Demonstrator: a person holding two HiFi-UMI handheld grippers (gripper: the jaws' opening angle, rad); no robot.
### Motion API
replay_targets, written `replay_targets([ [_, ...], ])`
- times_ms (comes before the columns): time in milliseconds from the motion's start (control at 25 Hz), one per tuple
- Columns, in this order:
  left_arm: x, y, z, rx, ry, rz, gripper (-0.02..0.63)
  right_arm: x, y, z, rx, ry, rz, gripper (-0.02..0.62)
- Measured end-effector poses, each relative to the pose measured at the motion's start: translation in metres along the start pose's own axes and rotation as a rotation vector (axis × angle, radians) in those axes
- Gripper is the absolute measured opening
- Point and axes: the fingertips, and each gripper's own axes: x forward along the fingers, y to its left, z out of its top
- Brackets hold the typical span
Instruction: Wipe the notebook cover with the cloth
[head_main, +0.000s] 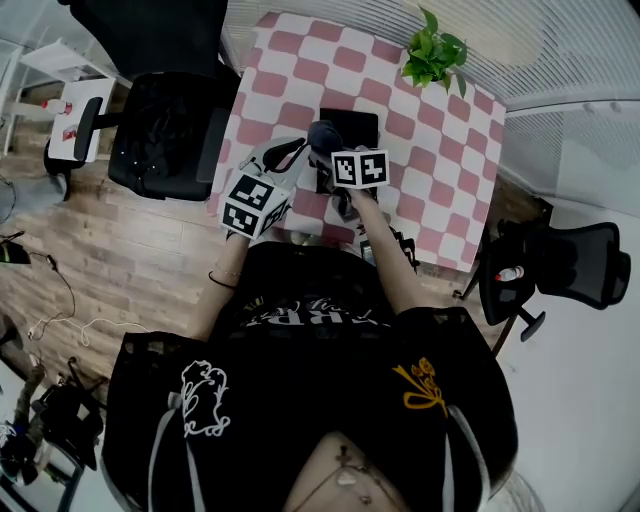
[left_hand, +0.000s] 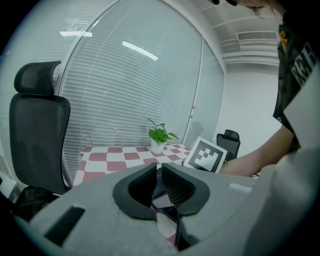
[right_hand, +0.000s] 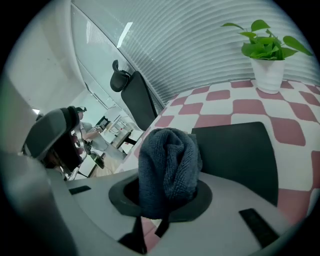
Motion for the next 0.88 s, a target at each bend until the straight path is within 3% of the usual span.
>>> replay_targets([
  [200,-0.006,0.001,-0.001,-0.002,-0.005,0.016,0.026,0.013,-0.004,-0.016,0.008,0.044,-0.014,0.072],
  [520,-0.002,-0.007,-0.001,-0.003,-0.004,0.006,0.025,0.009,-0.012,-0.018,0.037,0.034,-0.013,0.072],
  [880,0.012,-0.022,0.001,0.008,0.005,-0.026,0.026,-0.030,-0.061,-0.024,0.093,-0.008,-0.076,0.072],
])
